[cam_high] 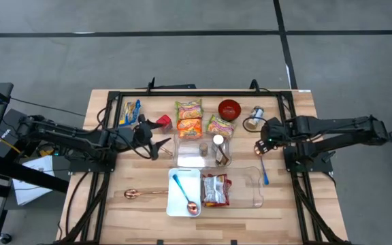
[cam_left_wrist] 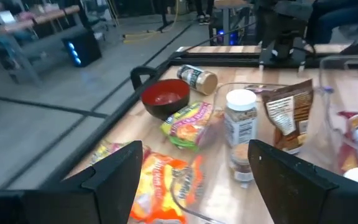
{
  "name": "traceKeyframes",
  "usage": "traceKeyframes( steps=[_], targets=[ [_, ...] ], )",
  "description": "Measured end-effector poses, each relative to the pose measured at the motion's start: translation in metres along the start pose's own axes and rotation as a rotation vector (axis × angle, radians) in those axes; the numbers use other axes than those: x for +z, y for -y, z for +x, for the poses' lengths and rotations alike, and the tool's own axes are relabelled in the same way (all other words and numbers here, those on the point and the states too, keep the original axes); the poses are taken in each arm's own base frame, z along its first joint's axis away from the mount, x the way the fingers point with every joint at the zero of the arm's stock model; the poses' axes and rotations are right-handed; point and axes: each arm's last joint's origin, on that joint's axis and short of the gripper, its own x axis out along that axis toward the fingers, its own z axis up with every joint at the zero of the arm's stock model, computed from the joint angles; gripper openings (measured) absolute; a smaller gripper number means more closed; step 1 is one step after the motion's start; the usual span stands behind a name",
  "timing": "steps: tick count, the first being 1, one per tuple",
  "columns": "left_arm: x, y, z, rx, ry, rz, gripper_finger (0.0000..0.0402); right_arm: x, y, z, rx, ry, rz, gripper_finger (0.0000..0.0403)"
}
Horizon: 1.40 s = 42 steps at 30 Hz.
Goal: Pick & Place Food Item
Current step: Put the purple spoon into the white bin
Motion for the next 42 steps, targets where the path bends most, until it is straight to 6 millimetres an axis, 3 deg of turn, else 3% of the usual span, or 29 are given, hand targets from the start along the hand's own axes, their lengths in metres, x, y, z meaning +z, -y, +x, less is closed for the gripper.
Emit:
traceKeyframes(
  steps=[9,18,24,35,42],
  targets=[
    [0.0,-0.016,0.007,0.089,-0.006,0.046,0.0285,-0.004,-0.013,0.012,-0.021,-0.079,0.09,0.0173],
    [-0.002,-0.021,0.009,0.117,-0.029,0.048,0.0285,-0.01,-0.04,0.044,-0.17,-0.167,0.004,0.0172],
    [-0.002,-0.021,0.009,0.117,-0.032,0.049,0.0285,-0.013,-0.051,0.057,-0.175,-0.192,-0.027,0.0172],
    [-0.003,-0.021,0.009,0.116,-0.035,0.05,0.0285,-0.038,-0.027,0.087,-0.068,-0.229,0.084,0.0166],
    [-0.002,-0.021,0.009,0.117,-0.032,0.049,0.0285,-0.038,-0.03,0.092,-0.012,-0.229,0.07,0.0133]
  ],
)
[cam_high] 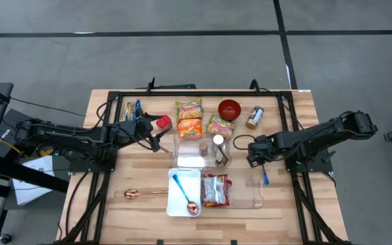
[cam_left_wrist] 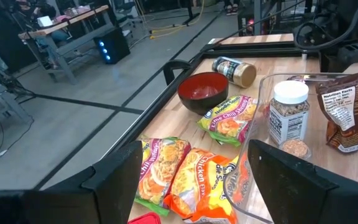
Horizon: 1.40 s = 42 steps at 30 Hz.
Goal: Pick & Place Food Item
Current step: Put the purple spoon into the white bin
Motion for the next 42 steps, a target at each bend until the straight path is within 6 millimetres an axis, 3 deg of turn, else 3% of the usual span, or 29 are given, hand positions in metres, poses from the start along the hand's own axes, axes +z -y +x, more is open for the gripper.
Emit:
traceKeyframes(
  steps=[12,21,32,42],
  targets=[
    [0.0,0.0,0.0,0.0,0.0,0.0,0.0285,0.005,-0.002,0.011,-0.06,-0.028,-0.032,0.0081],
    [0.0,0.0,0.0,0.0,0.0,0.0,0.0285,0.008,-0.001,0.012,-0.061,-0.024,-0.062,0.0009],
    [0.0,0.0,0.0,0.0,0.0,-0.001,0.0285,0.008,0.004,0.006,-0.071,0.056,-0.086,0.0004],
    [0.0,0.0,0.0,-0.001,0.0,-0.001,0.0285,0.007,0.021,-0.023,-0.012,0.205,-0.041,0.0002]
  ],
)
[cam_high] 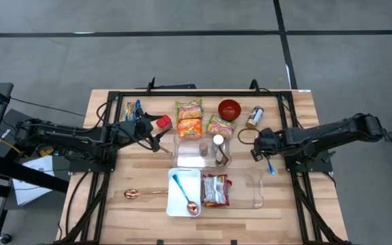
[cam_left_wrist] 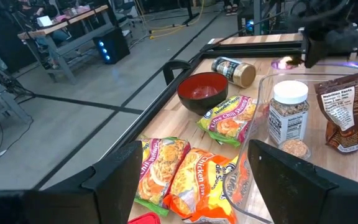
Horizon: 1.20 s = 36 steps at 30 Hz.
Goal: Pick & Place Food Item
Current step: Put the purple spoon into the white bin
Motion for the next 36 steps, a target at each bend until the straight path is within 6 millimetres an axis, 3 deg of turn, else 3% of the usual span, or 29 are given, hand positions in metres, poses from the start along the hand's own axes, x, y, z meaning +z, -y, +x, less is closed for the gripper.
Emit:
traceKeyframes(
  steps=[9,15,21,26,36],
  targets=[
    [0.002,0.0,0.0,-0.001,0.019,-0.012,0.0285,0.01,0.012,-0.035,0.021,0.219,0.005,0.0001],
    [0.01,0.002,0.001,-0.078,0.097,-0.057,0.0285,0.025,0.004,-0.061,0.01,0.436,-0.14,0.0001],
    [0.018,0.01,0.009,-0.198,0.211,-0.09,0.0285,0.031,-0.015,-0.081,0.004,0.644,-0.303,0.0001],
    [0.02,0.025,0.027,-0.284,0.334,-0.057,0.0285,0.03,-0.04,-0.091,0.003,0.81,-0.497,0.0001],
    [0.017,0.048,0.06,-0.294,0.609,-0.108,0.0285,0.023,-0.084,-0.099,-0.087,1.03,-0.8,0.0001]
  ],
)
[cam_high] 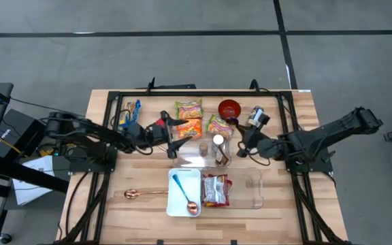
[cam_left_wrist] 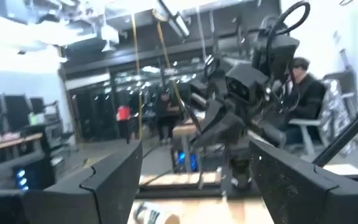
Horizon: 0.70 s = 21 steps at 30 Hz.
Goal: Pick & Place Food Item
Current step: Put the purple spoon into the white bin
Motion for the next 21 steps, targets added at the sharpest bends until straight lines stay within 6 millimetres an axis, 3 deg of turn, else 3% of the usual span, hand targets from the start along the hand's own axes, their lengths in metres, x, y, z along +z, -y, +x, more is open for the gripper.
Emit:
traceKeyframes(
  steps=[9,21],
  targets=[
    [-0.008,0.012,0.024,-0.053,0.004,-0.029,0.0285,0.02,-0.024,0.014,-0.03,0.121,-0.13,0.0001],
    [-0.003,0.023,0.023,-0.086,0.02,-0.042,0.0285,0.033,-0.057,0.036,-0.019,0.274,-0.213,0.0001]
  ],
)
